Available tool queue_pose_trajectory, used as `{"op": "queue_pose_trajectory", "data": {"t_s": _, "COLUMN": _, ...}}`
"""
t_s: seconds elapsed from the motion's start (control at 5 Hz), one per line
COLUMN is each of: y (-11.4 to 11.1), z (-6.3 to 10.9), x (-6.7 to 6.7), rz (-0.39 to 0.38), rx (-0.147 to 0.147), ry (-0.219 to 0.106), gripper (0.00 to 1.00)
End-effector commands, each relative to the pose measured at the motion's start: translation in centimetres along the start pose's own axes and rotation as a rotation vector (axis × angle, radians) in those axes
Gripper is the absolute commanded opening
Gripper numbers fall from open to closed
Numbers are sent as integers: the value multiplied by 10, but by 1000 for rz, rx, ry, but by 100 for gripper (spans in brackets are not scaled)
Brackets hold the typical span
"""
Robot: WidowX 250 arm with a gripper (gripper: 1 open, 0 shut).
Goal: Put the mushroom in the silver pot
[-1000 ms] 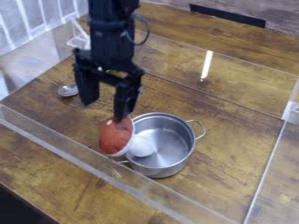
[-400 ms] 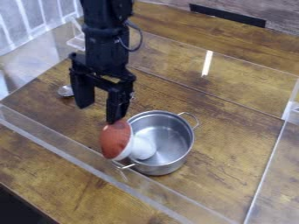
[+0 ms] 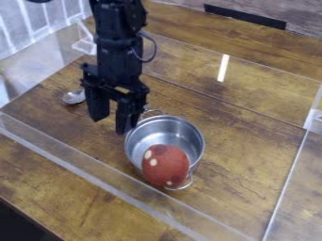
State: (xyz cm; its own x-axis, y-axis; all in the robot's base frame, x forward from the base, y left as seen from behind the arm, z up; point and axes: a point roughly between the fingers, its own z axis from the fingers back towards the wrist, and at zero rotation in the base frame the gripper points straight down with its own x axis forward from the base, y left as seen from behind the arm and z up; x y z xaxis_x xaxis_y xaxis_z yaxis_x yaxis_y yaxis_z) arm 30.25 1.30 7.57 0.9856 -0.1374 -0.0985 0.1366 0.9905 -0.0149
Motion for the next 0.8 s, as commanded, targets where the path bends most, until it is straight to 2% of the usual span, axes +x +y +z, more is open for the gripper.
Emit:
{"op": "queue_pose_trajectory", "data": {"t_s": 0.0, "y": 4, "z": 14, "x": 10, "rz": -29, "rx": 8, "ry": -55, "gripper": 100}}
{"op": "queue_pose_trajectory", "data": {"t_s": 0.2, "y": 6, "z": 15, "x": 13, "rz": -54, "rx": 8, "ry": -56, "gripper": 100}}
{"op": "queue_pose_trajectory", "data": {"t_s": 0.6, "y": 4, "z": 30, "x": 14, "rz": -32, "rx": -1, "ry": -71, "gripper": 100}}
